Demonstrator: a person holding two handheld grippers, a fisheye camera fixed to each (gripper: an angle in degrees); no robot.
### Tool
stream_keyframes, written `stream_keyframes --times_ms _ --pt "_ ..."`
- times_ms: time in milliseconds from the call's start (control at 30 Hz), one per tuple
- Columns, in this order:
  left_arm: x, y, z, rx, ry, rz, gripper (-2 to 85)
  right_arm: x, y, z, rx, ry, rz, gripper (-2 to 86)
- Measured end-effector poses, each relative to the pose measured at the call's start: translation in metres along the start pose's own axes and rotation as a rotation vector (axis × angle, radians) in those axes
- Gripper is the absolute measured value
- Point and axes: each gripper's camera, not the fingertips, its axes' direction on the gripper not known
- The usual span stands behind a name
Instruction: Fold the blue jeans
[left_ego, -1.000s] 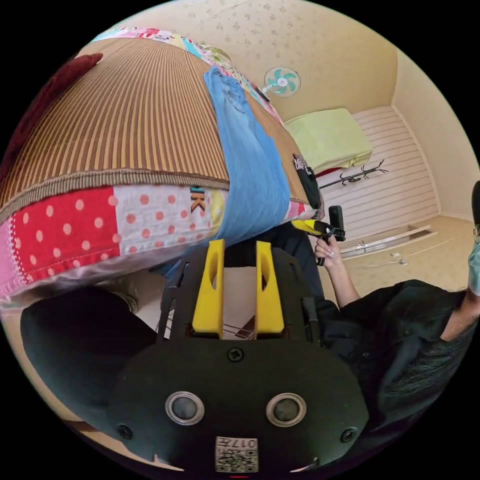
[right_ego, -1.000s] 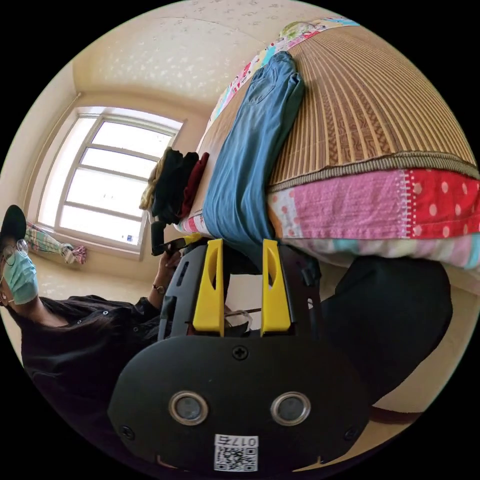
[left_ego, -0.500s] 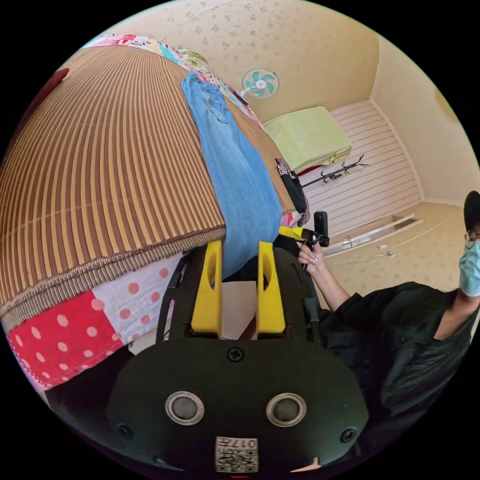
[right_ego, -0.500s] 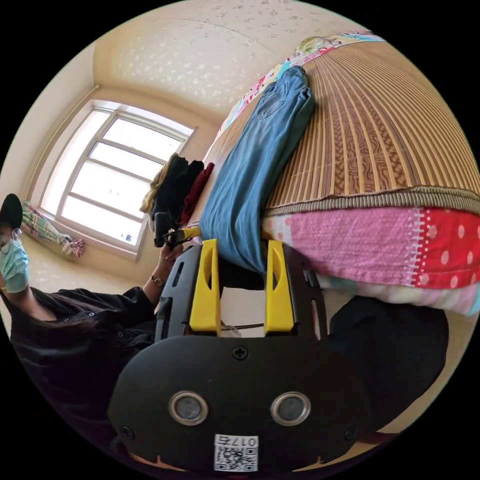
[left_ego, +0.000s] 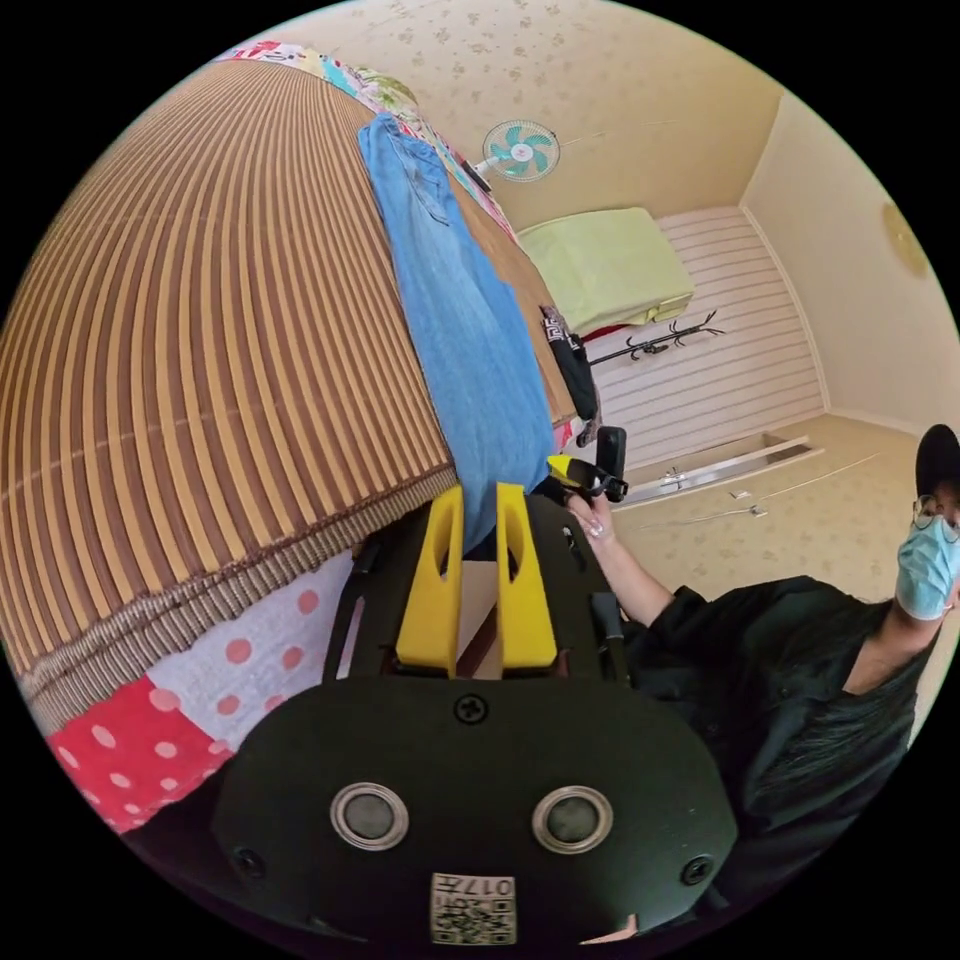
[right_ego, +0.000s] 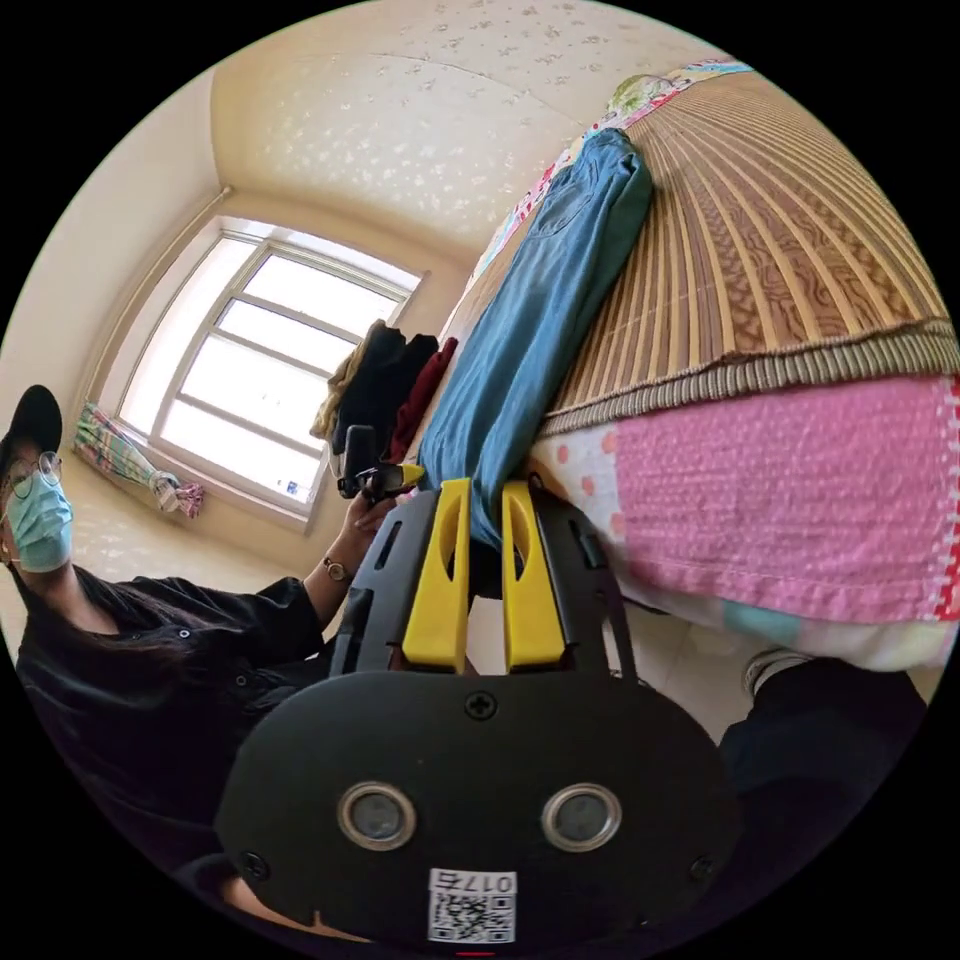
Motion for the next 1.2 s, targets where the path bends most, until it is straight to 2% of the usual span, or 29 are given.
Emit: stream_keyframes --times_ms 133,200,333,500,567,667,800,967,1133,1200 --pt "0.024 0.021 -0.020 0.069 0.097 0.080 0.2 -0.022 0.024 -0.031 0.086 -0.200 0.015 3.5" --pt "0.060 0.036 -0.050 0.163 0.240 0.186 -0.2 -0.058 0.025 -0.057 0.126 -0.274 -0.068 3.1" --pt "0.158 0.036 -0.099 0.307 0.425 0.467 -0.4 -0.199 -0.010 -0.123 0.188 -0.410 -0.414 2.6" --pt "0.312 0.021 -0.187 0.511 0.449 0.799 -0.3 -0.380 -0.047 -0.185 0.217 -0.379 -0.809 2.4" --pt "0.350 0.012 -0.209 0.561 0.413 0.826 -0.3 -0.453 -0.056 -0.205 0.263 -0.267 -0.936 2.2" --pt "0.389 -0.016 -0.230 0.600 0.272 0.792 -0.4 -0.501 -0.084 -0.213 0.298 -0.061 -0.888 2.1" --pt "0.383 -0.075 -0.226 0.575 0.168 0.669 -0.4 -0.488 -0.143 -0.203 0.293 0.022 -0.763 2.1" --pt "0.342 -0.148 -0.212 0.547 0.058 0.493 -0.3 -0.425 -0.250 -0.164 0.231 0.105 -0.565 1.9" --pt "0.305 -0.175 -0.198 0.529 0.049 0.487 0.0 -0.393 -0.282 -0.143 0.271 0.085 -0.578 2.1" --pt "0.273 -0.165 -0.167 0.470 -0.054 0.458 0.5 -0.370 -0.275 -0.126 0.222 0.146 -0.568 2.2"
